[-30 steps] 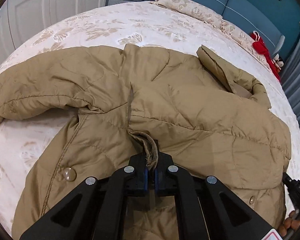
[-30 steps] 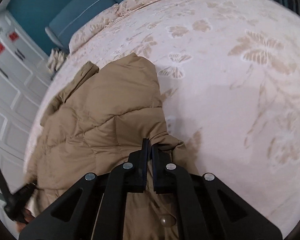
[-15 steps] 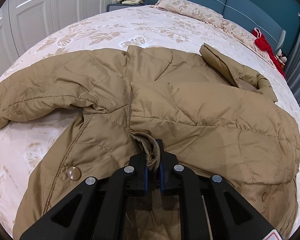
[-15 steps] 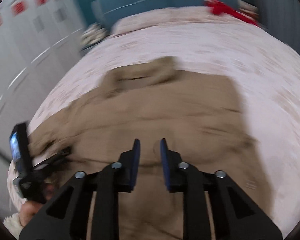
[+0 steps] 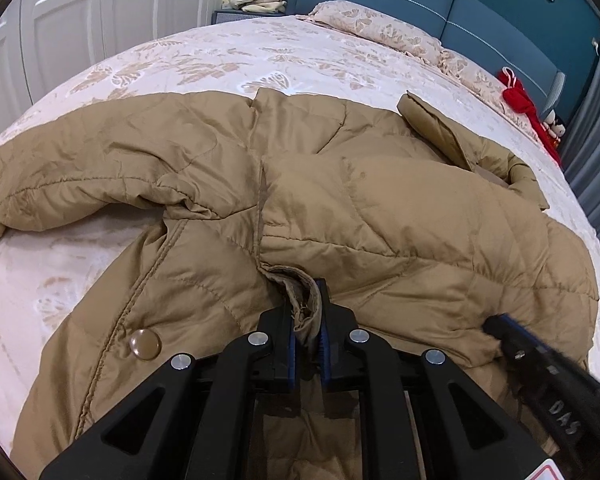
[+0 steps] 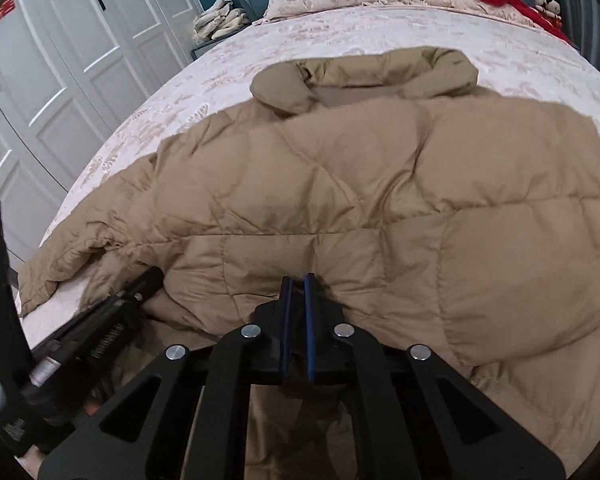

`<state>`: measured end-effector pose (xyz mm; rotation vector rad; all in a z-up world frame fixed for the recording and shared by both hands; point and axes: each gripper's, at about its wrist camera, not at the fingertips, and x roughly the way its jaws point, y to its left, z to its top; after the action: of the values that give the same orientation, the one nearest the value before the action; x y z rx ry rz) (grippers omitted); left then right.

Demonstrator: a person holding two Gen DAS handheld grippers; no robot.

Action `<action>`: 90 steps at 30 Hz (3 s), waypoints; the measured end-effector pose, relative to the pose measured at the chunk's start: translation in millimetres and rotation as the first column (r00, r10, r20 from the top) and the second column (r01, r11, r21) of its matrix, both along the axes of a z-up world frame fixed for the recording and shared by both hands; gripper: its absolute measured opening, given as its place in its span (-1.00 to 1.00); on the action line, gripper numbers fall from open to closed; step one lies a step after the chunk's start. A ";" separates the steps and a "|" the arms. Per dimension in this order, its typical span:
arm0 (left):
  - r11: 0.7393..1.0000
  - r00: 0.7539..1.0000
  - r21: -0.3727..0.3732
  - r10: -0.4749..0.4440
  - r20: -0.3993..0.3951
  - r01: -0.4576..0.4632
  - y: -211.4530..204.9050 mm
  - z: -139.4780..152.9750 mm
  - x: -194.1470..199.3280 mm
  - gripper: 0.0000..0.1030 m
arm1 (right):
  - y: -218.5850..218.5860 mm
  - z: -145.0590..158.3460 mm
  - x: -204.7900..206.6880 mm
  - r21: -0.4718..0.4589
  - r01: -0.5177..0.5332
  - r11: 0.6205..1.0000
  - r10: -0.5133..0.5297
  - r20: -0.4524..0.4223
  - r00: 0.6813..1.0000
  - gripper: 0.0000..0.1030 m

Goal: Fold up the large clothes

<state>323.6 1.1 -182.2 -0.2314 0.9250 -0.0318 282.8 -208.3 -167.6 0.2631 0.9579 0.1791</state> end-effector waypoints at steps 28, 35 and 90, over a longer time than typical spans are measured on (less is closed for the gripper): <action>0.999 1.000 -0.030 0.014 -0.011 -0.014 11.5 4.2 -6.6 -0.65 | 17.5 -1.1 5.5 0.000 -0.028 1.000 0.028 -0.026 0.999 -1.00; 0.986 1.000 -0.165 0.017 -0.022 -0.021 42.9 13.8 -22.2 -0.54 | 23.2 -18.7 10.3 -0.015 -0.023 1.000 0.023 -0.016 1.000 -1.00; 0.719 0.772 -0.475 0.624 0.119 -0.508 387.2 109.3 -49.4 -0.98 | 30.5 -18.1 3.1 -0.076 -0.011 0.997 0.014 0.043 0.999 -1.00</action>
<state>274.2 388.4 -72.8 -0.8972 0.5236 0.3152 285.8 -177.7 -185.7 0.1831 0.9208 0.1590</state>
